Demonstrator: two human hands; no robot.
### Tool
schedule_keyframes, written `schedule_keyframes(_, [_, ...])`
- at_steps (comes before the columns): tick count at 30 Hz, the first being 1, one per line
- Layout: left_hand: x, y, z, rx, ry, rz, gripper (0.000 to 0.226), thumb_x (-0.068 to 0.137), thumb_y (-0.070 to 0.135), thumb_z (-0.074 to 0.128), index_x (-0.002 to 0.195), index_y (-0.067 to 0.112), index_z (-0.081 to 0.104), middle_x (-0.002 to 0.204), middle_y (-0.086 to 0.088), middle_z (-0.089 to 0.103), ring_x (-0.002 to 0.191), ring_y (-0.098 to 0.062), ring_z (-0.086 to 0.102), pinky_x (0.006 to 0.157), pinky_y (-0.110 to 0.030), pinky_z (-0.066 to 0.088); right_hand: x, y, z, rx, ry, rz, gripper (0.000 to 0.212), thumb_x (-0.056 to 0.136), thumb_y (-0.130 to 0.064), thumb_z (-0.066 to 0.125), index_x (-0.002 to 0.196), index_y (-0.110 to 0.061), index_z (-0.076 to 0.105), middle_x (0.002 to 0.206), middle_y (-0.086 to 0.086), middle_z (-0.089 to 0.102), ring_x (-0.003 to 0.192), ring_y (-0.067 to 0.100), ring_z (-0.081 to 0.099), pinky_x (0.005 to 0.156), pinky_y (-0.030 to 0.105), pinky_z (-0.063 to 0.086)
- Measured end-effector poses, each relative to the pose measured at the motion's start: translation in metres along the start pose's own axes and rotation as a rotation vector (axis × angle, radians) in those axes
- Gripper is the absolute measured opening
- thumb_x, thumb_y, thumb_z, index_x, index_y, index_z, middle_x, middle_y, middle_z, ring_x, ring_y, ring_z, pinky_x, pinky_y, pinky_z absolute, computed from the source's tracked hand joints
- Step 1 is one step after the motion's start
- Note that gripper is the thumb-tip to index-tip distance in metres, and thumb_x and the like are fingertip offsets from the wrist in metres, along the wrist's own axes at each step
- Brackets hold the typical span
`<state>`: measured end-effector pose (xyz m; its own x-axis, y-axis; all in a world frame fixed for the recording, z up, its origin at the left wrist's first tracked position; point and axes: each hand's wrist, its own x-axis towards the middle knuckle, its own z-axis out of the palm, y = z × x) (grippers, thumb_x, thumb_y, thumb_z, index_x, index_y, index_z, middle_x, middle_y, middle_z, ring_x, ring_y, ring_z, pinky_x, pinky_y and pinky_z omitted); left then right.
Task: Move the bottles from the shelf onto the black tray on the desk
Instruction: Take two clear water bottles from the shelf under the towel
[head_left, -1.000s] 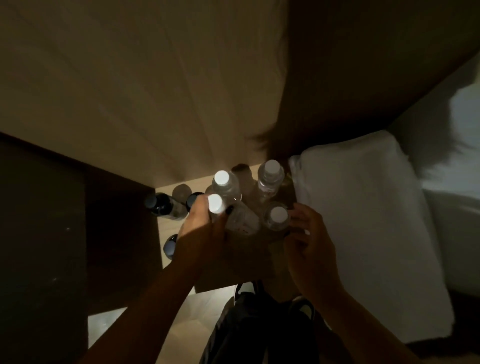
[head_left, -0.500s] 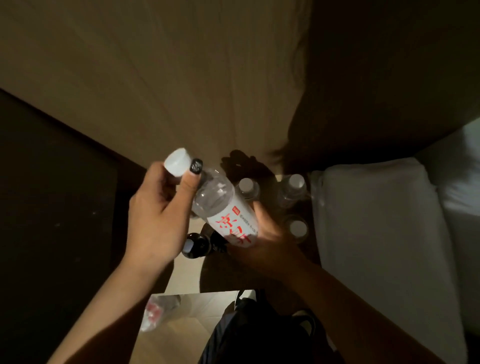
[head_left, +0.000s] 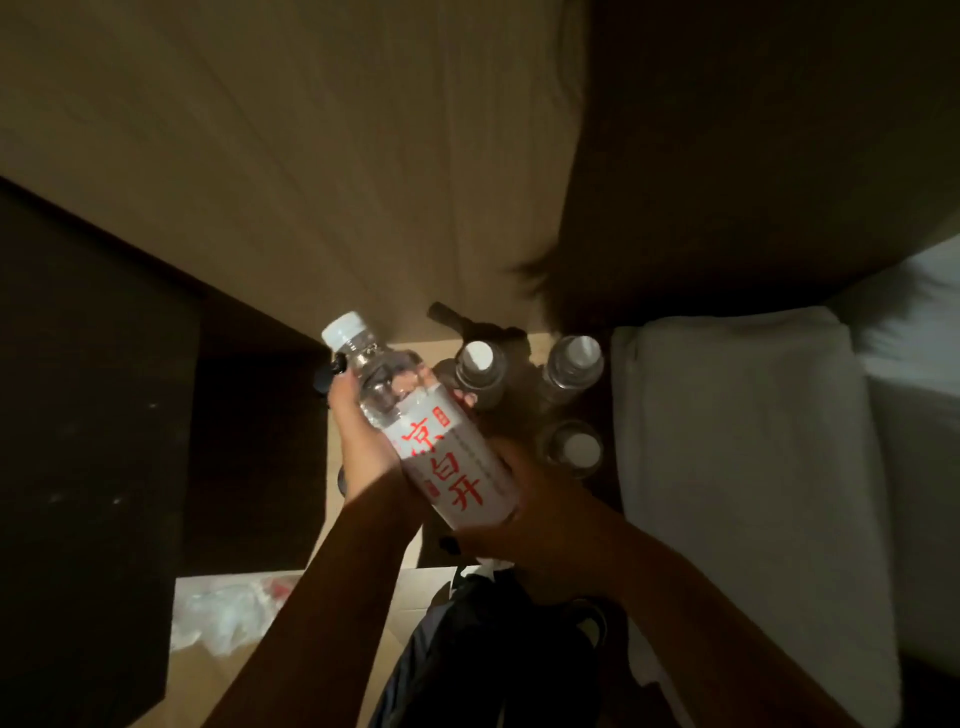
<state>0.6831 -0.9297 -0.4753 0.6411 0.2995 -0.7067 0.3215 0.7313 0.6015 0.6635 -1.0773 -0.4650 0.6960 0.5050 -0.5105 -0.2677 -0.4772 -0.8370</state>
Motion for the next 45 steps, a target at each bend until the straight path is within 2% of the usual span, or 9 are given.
schedule_keyframes(3, [0.005,-0.011,-0.005,-0.065,0.084,-0.002,0.045,0.072,0.059,0.062,0.090,0.018,0.065,0.078,-0.001,0.064,0.072,-0.016,0.062,0.073,-0.032,0.051,-0.015,0.009,-0.013,0.028,0.282,-0.059,0.039,0.080,-0.037,0.071,0.112,-0.038,0.049,0.105,-0.029,0.049,0.095,-0.019,0.052,0.075,0.002,0.043])
schedule_keyframes(6, [0.005,-0.012,-0.005,0.002,0.064,-0.017,0.048,0.067,0.060,0.063,0.092,0.019,0.065,0.080,-0.001,0.063,0.071,-0.015,0.062,0.073,-0.032,0.050,-0.015,0.037,-0.026,-0.161,0.741,-0.131,0.053,0.077,-0.039,0.070,0.123,-0.022,0.052,0.124,-0.013,0.048,0.114,-0.004,0.044,0.087,0.001,0.036])
schedule_keyframes(12, [-0.002,-0.018,-0.005,0.292,0.002,-0.015,0.044,0.096,0.051,0.034,0.080,0.022,0.062,0.060,0.003,0.067,0.060,-0.013,0.065,0.068,-0.033,0.049,0.010,0.097,-0.008,-0.108,0.575,0.059,0.064,0.078,-0.022,0.074,0.135,-0.016,0.045,0.140,0.006,0.043,0.126,0.013,0.042,0.087,0.001,0.034])
schedule_keyframes(24, [-0.008,-0.019,-0.021,0.334,-0.010,-0.184,0.056,0.092,0.063,0.031,0.102,0.017,0.061,0.084,-0.011,0.069,0.088,-0.027,0.063,0.076,-0.042,0.048,0.004,0.104,-0.013,0.106,0.880,0.085,0.031,0.089,-0.013,0.062,0.116,-0.025,0.052,0.117,0.000,0.055,0.103,0.007,0.053,0.075,0.001,0.039])
schedule_keyframes(29, [-0.032,-0.008,-0.016,0.351,-0.072,-0.222,0.025,0.093,0.037,0.047,0.095,0.015,0.058,0.091,-0.016,0.065,0.090,-0.030,0.060,0.094,-0.051,0.043,-0.027,0.056,-0.027,0.090,1.003,0.033,0.037,0.086,-0.023,0.066,0.120,-0.014,0.053,0.117,0.002,0.050,0.096,0.007,0.051,0.073,0.008,0.038])
schedule_keyframes(32, [-0.057,0.009,-0.002,0.317,-0.162,-0.220,0.029,0.075,0.021,0.065,0.100,0.010,0.061,0.074,-0.011,0.073,0.081,-0.028,0.067,0.080,-0.046,0.049,-0.049,0.014,-0.042,0.091,1.036,-0.045,0.033,0.084,-0.039,0.067,0.110,-0.026,0.052,0.111,-0.001,0.051,0.096,0.010,0.054,0.075,0.012,0.041])
schedule_keyframes(36, [-0.101,0.036,0.023,0.164,-0.276,-0.199,0.019,0.079,0.018,0.061,0.066,0.012,0.074,0.070,-0.009,0.069,0.067,-0.023,0.067,0.076,-0.040,0.049,-0.084,-0.047,-0.060,0.167,1.061,-0.082,0.051,0.078,-0.054,0.057,0.118,-0.022,0.053,0.117,0.001,0.055,0.103,0.013,0.057,0.075,0.016,0.045])
schedule_keyframes(41, [-0.140,0.062,0.031,0.085,-0.411,-0.178,0.018,0.077,0.023,0.065,0.092,0.014,0.067,0.093,-0.014,0.068,0.090,-0.030,0.065,0.093,-0.051,0.047,-0.134,-0.132,-0.080,0.130,1.145,-0.202,0.015,0.086,-0.041,0.062,0.095,-0.034,0.052,0.098,-0.003,0.061,0.086,0.000,0.059,0.066,0.011,0.045])
schedule_keyframes(45, [-0.189,0.084,0.054,-0.023,-0.392,-0.207,0.009,0.074,0.020,0.062,0.080,0.013,0.063,0.070,-0.010,0.064,0.069,-0.025,0.061,0.088,-0.047,0.044,-0.182,-0.198,-0.092,0.035,1.145,-0.335,0.009,0.088,-0.034,0.062,0.084,-0.032,0.054,0.082,-0.017,0.058,0.075,-0.020,0.055,0.060,0.000,0.040])
